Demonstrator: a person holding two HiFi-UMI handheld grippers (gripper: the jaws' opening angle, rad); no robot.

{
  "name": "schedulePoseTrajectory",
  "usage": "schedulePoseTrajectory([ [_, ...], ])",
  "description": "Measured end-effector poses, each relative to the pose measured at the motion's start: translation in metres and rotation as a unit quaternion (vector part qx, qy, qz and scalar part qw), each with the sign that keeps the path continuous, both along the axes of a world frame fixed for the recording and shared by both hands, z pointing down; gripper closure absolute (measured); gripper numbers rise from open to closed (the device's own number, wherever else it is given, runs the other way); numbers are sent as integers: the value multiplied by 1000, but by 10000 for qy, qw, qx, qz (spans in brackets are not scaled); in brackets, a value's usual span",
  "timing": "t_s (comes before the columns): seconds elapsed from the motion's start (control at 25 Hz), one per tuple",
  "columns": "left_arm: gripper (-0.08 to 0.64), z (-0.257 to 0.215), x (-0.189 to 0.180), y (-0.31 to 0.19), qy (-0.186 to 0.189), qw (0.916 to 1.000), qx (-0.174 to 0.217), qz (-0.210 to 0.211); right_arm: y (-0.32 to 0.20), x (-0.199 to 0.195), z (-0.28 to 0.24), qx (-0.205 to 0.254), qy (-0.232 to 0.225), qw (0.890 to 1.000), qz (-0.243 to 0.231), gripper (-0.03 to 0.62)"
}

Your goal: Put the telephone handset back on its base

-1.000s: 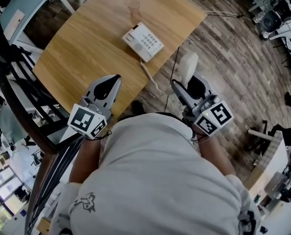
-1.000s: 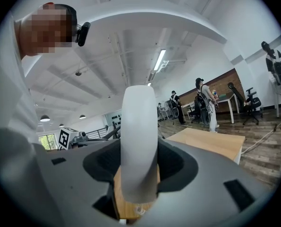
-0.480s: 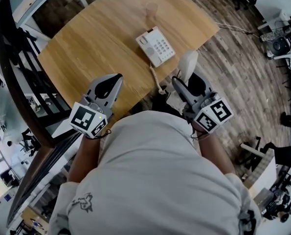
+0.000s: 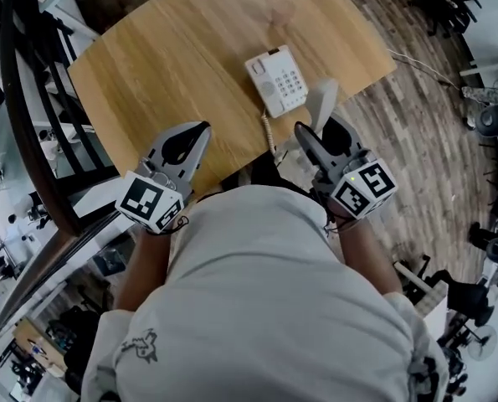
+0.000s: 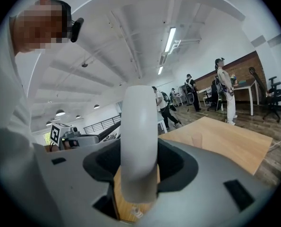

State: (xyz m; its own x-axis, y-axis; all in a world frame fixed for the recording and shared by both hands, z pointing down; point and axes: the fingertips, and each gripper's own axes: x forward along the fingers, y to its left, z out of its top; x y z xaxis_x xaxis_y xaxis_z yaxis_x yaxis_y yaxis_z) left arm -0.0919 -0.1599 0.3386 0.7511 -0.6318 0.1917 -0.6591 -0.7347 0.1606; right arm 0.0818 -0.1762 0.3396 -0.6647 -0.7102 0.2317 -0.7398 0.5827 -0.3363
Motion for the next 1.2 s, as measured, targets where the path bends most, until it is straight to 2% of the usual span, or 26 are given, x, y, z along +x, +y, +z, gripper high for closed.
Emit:
schedulePoseTrajectory([
  [0.2,554,13,7,-21,-1,9996,-175,-219,-29,2,25,-273,14,9994,-227,371],
  [0.56,555,51,17,-56,-59,9975,-567,-429,-73,2,88,-741,363,9952,-519,371],
  [0.76,554,72,21,-69,-168,9961,-732,-466,-90,3,131,-1090,593,9904,-616,371],
  [0.96,554,104,18,-81,-343,9933,-985,-492,-104,-2,165,-1491,617,9846,-670,371],
  [1.2,554,126,21,-96,-235,9903,-1235,-584,-117,-5,199,-1808,843,9770,-753,371],
])
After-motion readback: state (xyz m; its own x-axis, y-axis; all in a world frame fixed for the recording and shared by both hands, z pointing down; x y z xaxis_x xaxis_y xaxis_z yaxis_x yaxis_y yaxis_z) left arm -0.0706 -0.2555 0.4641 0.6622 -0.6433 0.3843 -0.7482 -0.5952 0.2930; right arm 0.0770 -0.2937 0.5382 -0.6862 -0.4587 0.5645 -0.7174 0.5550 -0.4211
